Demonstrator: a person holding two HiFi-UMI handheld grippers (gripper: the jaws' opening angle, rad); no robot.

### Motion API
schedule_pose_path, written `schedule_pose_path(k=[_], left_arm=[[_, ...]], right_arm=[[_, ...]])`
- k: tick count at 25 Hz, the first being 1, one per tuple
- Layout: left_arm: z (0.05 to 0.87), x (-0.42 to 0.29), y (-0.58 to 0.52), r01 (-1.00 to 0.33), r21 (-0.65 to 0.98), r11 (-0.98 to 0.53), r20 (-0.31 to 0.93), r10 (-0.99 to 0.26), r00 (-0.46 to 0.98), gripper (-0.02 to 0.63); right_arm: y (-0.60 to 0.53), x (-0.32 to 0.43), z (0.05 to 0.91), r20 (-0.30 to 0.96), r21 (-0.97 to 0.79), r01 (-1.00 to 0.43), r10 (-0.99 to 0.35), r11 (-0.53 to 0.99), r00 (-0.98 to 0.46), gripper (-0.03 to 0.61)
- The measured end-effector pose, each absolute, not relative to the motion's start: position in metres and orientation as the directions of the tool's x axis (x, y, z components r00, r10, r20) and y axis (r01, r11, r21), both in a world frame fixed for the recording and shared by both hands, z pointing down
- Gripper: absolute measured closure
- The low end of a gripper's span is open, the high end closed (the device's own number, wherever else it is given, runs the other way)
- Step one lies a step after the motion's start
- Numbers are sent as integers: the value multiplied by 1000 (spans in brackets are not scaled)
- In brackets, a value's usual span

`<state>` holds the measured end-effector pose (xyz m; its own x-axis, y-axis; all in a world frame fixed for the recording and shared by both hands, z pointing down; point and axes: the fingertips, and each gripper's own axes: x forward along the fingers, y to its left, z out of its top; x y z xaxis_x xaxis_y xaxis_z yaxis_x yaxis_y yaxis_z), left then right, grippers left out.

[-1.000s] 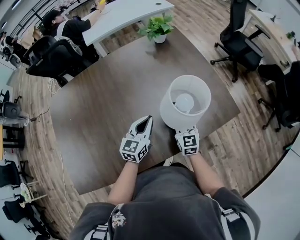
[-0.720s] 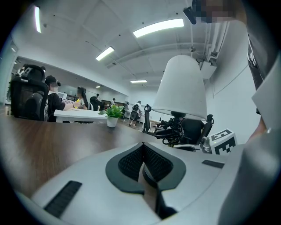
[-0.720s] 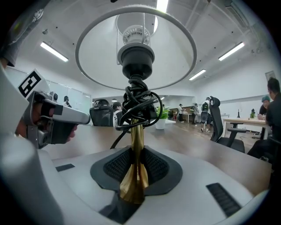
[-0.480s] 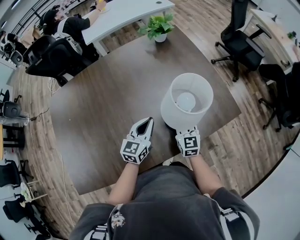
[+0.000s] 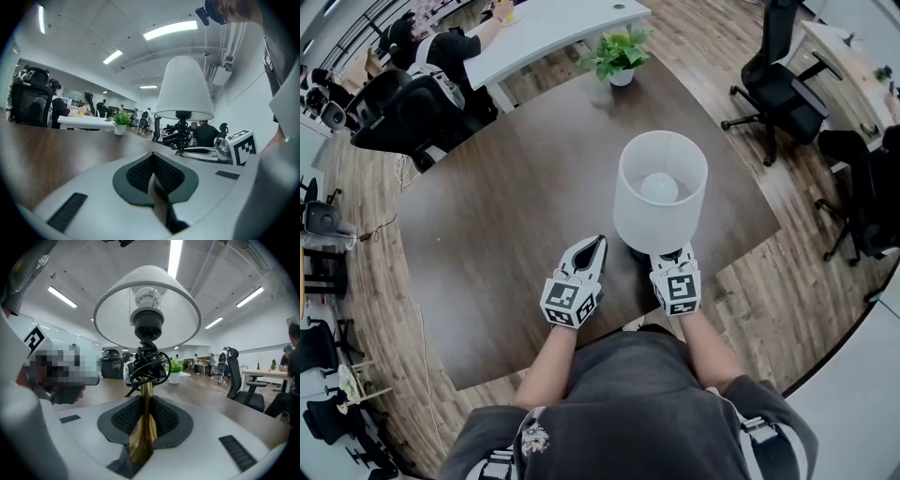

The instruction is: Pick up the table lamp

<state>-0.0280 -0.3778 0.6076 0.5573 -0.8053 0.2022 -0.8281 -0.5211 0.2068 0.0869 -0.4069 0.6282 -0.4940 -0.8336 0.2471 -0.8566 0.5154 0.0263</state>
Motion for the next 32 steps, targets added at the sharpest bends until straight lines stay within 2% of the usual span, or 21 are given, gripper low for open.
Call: schedule_pose_path(k=[11, 25, 32], left_arm=[[591, -26, -381, -830, 195, -523, 169, -815, 554, 606], [521, -36, -390, -823, 146, -548, 61, -826, 561, 606], [498, -9, -393, -795, 145, -589, 14, -802, 597, 606]], right_arm=[[-412, 92, 567, 147, 38, -858, -852, 512, -502, 488], [-410, 90, 468, 80, 42, -875, -874, 483, -479, 488], [-398, 108, 438, 37, 67, -883, -886, 464, -462, 488]])
